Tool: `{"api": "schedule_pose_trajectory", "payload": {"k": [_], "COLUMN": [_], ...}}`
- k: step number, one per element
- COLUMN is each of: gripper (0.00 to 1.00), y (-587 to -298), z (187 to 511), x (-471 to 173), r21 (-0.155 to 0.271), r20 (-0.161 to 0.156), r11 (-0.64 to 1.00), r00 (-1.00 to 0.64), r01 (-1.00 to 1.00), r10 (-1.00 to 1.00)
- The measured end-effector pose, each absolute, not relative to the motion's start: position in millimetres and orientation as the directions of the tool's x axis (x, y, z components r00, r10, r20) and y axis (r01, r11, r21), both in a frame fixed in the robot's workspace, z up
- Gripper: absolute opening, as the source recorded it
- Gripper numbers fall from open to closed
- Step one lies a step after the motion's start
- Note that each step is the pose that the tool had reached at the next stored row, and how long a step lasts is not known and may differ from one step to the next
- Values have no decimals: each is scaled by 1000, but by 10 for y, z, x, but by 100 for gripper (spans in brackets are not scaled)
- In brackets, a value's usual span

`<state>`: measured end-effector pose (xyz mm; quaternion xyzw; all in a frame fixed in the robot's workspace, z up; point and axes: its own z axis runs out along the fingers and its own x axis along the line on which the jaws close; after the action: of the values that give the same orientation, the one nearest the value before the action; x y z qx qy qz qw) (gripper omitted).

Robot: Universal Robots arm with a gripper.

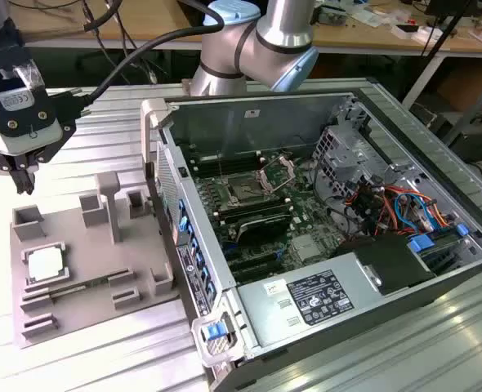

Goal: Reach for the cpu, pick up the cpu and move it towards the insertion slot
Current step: 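Reach for the cpu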

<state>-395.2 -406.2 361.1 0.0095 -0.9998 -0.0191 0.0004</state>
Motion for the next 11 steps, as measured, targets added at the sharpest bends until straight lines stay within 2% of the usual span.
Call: {"api": "schedule_pose_trajectory", "payload": {"k": [11], "gripper": [11], "y": [-4062], "z": [3537], "x": [-3964], "r21": [38], "r20": [1], "r11": [999], "r00": [-1000], "r01": [-19], "r10": [-19]}}
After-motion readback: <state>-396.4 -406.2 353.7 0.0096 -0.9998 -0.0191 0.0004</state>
